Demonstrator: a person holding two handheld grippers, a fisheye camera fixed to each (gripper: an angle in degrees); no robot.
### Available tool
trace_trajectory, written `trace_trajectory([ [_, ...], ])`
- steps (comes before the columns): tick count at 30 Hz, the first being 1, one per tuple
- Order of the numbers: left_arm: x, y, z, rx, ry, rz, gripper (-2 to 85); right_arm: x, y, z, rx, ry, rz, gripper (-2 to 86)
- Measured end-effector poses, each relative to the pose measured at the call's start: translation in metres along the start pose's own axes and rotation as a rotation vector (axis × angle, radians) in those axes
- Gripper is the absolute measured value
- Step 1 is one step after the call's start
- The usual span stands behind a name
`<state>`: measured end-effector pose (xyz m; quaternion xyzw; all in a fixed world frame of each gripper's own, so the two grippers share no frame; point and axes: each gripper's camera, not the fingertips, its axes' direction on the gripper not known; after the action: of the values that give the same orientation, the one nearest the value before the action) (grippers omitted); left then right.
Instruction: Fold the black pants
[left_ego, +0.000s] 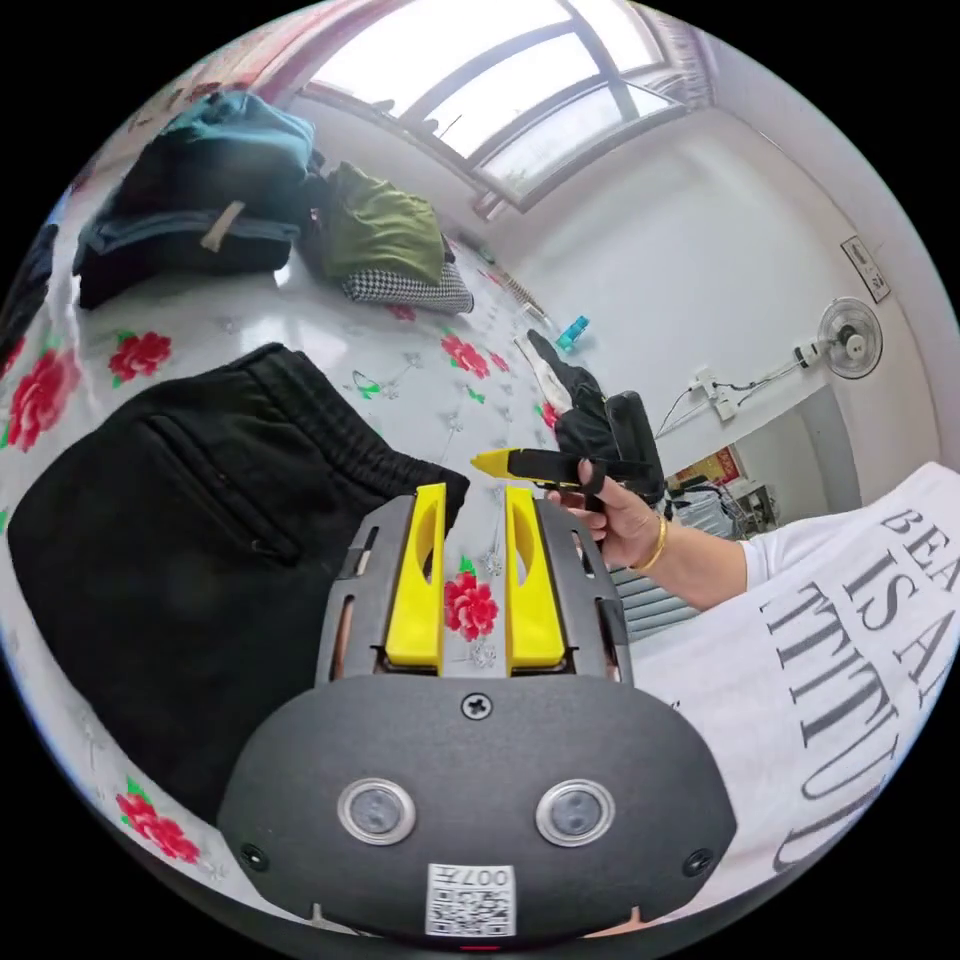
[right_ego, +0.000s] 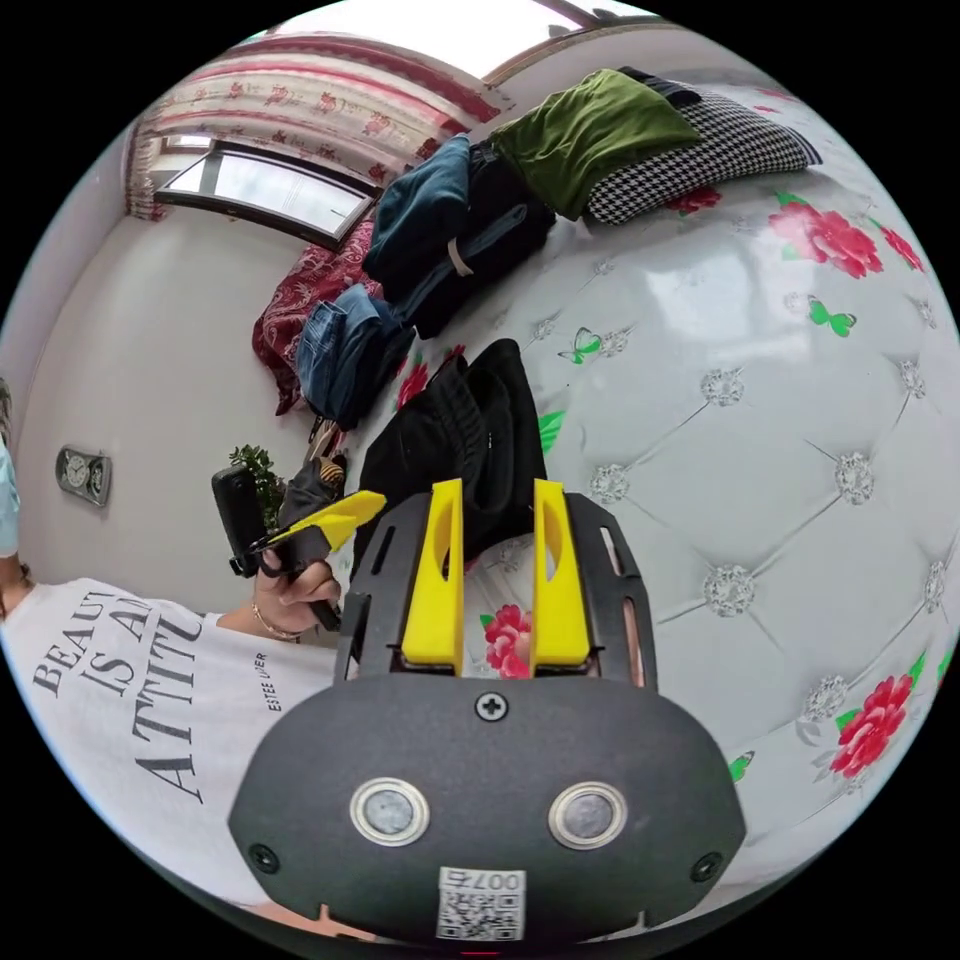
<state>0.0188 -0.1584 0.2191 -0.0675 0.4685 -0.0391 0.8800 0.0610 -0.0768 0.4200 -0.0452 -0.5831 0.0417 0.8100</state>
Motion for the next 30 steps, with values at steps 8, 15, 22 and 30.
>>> trace_trajectory([
  [8, -0.145, 0.069, -0.096, 0.138, -0.306, -0.490, 15.7, 0.033, -0.088, 0.041, -0.125, -0.008, -0.001, 9.1],
  [15, -0.226, 0.054, -0.031, 0.028, -0.134, -0.609, 9.7, 0.029, -0.132, 0.089, -0.367, -0.011, -0.035, 4.9],
  [22, -0.195, -0.068, -0.035, 0.021, -0.016, -0.280, 3.9, -0.039, -0.197, 0.029, -0.308, -0.156, -0.180, 2.1],
  [30, -0.208, -0.285, -0.092, 0.284, -0.037, -0.032, 4.3, -0.143, -0.364, -0.079, 0.105, -0.178, -0.343, 1.4],
])
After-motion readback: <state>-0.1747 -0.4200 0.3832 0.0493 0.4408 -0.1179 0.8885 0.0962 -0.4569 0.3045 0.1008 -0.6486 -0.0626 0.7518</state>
